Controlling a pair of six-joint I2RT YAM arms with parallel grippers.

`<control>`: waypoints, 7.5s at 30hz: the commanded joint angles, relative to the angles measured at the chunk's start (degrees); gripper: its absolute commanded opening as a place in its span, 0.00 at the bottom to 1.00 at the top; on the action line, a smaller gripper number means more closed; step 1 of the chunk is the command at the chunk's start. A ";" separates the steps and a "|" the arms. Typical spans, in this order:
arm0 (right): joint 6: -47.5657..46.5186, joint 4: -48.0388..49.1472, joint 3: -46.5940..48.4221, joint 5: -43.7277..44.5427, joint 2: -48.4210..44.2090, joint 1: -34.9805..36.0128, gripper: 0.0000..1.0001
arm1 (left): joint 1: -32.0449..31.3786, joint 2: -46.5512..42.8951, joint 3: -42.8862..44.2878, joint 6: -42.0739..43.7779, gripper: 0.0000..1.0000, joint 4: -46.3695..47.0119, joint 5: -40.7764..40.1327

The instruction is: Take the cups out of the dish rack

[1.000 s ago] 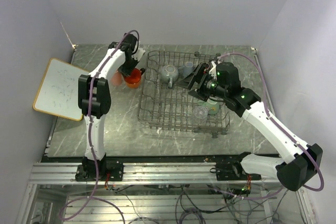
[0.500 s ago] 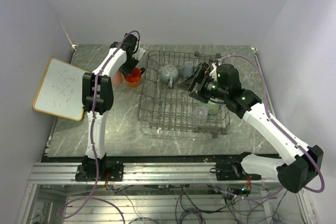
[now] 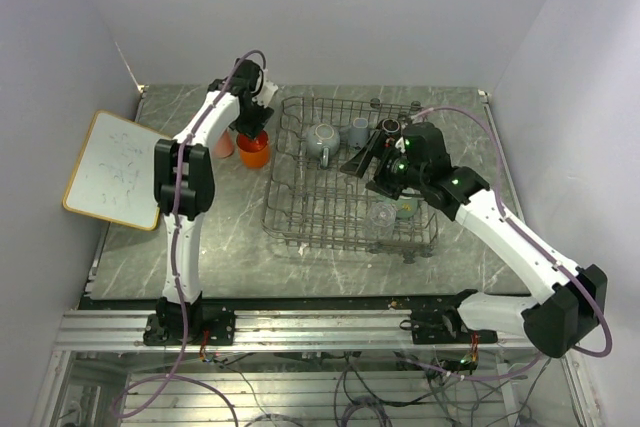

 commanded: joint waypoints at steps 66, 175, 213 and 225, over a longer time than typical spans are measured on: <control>-30.87 0.85 39.45 32.55 57.23 6.72 0.22 | 2.57 -45.03 -40.10 13.31 0.97 -10.82 21.72; -13.38 -5.59 12.97 -2.07 4.27 -6.30 0.88 | 15.12 -37.30 -45.08 31.39 0.07 10.62 4.34; -18.93 -6.45 12.20 0.21 10.30 -12.95 0.90 | 20.60 -29.00 -43.61 27.87 0.43 21.02 9.05; -22.45 -8.80 19.92 10.26 18.78 -14.41 0.93 | 20.73 -35.76 -37.42 28.19 0.99 11.32 11.74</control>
